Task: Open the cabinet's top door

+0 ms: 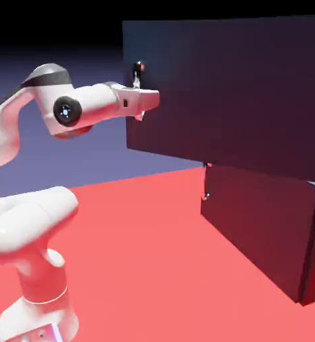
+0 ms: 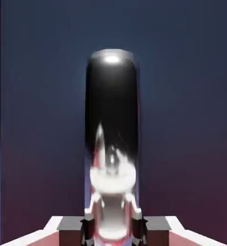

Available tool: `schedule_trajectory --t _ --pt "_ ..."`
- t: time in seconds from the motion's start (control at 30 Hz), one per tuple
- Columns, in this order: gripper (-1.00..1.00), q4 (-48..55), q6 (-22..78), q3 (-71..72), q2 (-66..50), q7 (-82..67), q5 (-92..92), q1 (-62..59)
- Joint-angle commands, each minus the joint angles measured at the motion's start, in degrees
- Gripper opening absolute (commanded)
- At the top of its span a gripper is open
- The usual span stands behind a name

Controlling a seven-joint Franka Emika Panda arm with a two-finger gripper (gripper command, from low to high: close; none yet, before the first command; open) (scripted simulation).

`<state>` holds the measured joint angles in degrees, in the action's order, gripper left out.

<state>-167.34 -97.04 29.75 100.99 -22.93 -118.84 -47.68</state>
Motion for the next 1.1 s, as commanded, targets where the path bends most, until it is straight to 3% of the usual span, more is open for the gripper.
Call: schedule_trajectory --t 0.0,0.17,0.47,1.07 --pt "-1.00 -0.7 2.4 -2.0 0.0 -0.5 1.3 -0.9" --pt "-1.00 -2.7 14.2 -10.5 -1.3 -2.8 6.2 -7.2" --pt "-1.00 -0.3 28.5 -28.8 -16.5 -14.7 25.2 -9.5" --pt "-1.00 21.0 47.9 -52.7 -53.9 -36.9 55.6 0.0"
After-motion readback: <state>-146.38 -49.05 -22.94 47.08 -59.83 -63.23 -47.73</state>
